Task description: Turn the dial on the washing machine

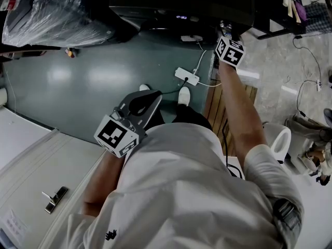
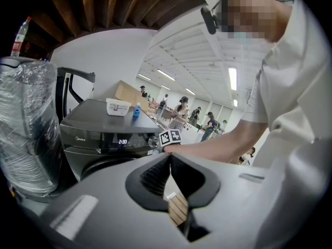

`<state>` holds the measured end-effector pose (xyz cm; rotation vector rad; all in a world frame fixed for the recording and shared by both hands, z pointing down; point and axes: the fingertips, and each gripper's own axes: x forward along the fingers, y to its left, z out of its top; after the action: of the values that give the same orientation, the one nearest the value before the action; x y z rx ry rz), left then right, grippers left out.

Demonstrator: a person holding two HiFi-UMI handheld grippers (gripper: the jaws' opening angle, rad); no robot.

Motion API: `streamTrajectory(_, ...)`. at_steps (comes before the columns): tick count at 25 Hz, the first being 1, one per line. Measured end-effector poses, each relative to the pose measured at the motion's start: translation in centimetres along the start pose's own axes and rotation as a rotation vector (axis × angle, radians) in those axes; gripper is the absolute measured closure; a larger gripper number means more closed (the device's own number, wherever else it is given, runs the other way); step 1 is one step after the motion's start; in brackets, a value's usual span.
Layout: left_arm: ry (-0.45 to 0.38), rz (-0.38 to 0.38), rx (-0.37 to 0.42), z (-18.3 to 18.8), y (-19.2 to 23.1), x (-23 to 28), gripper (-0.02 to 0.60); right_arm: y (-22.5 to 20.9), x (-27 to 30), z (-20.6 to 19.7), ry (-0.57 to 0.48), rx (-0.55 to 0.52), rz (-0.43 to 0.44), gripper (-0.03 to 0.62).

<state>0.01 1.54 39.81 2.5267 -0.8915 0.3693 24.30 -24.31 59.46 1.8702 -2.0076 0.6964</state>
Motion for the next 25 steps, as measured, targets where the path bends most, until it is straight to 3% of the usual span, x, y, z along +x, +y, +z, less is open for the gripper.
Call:
streamTrajectory(6, -0.002, 0.001, 0.001, 0.2, 0.1, -0.1, 0.525, 0.1, -0.2, 0.1, -0.001, -0.063, 0.010, 0.327)
streamTrajectory(20, -0.005, -0.008, -0.001, 0.2, 0.2, 0.0, 0.525, 1.2, -0.9, 0.1, -0.007, -0.331, -0.018, 0.327)
streamTrajectory(25, -0.005, -0.008, -0.003, 0.0, 0.2, 0.0, 0.525, 1.3, -0.6, -0.1, -0.003, -0.344, -0.044, 0.327)
